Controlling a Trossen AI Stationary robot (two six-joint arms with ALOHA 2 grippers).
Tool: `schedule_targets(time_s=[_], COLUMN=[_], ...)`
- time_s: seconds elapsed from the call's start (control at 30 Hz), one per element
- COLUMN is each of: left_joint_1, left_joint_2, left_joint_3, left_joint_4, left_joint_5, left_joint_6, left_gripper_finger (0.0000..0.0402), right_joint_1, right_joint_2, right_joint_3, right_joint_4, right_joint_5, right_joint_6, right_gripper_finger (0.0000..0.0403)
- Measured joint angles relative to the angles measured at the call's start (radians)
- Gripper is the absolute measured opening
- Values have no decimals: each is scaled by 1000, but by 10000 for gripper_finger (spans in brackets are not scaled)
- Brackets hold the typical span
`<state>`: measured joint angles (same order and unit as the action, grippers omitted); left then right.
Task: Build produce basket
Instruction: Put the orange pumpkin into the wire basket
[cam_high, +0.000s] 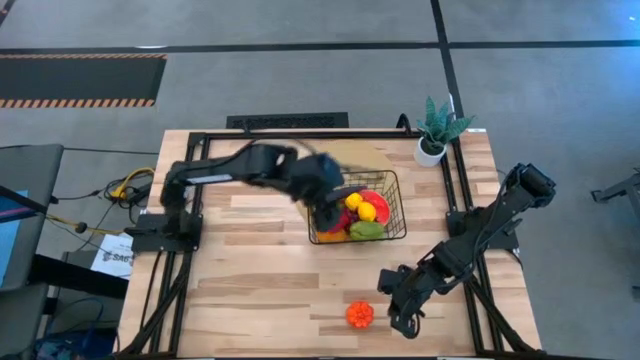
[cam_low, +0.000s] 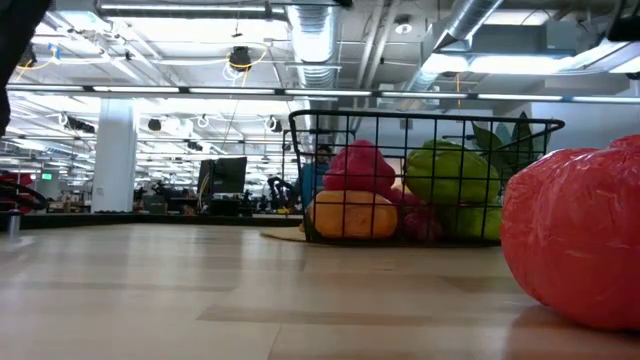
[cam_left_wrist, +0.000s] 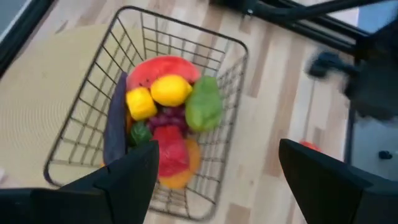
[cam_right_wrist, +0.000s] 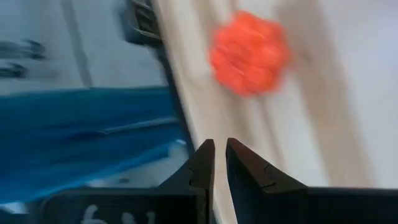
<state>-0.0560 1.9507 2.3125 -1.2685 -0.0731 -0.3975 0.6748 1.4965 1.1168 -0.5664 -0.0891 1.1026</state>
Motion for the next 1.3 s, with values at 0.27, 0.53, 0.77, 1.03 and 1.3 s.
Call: schedule_targets(time_s=[0.27,0.53,0.77,1.03,1.3], left_joint_1=[-238,-438,-516,-528,-513], left_joint_2=[-62,-63,-63,-63,-63], left_joint_3=[-1,-1,-1,-1,-1], left_joint_4=[-130,-275,-296,-296,-292], left_joint_5=[-297,-439,-491,-512,-566], left_joint_6=[-169,-391,-442,-471,-468], left_gripper_finger=[314,314,314,314,314], right_joint_1=[14,-40,-77,-98,-87], right_joint_2=[32,97,205,359,345], right_joint_3=[2,3,1,76,141], right_joint_4=[52,237,278,346,353], right_joint_5=[4,1,-98,-389,-355], right_joint_6=[22,0,43,81,19], right_gripper_finger=[63,94,187,268,271])
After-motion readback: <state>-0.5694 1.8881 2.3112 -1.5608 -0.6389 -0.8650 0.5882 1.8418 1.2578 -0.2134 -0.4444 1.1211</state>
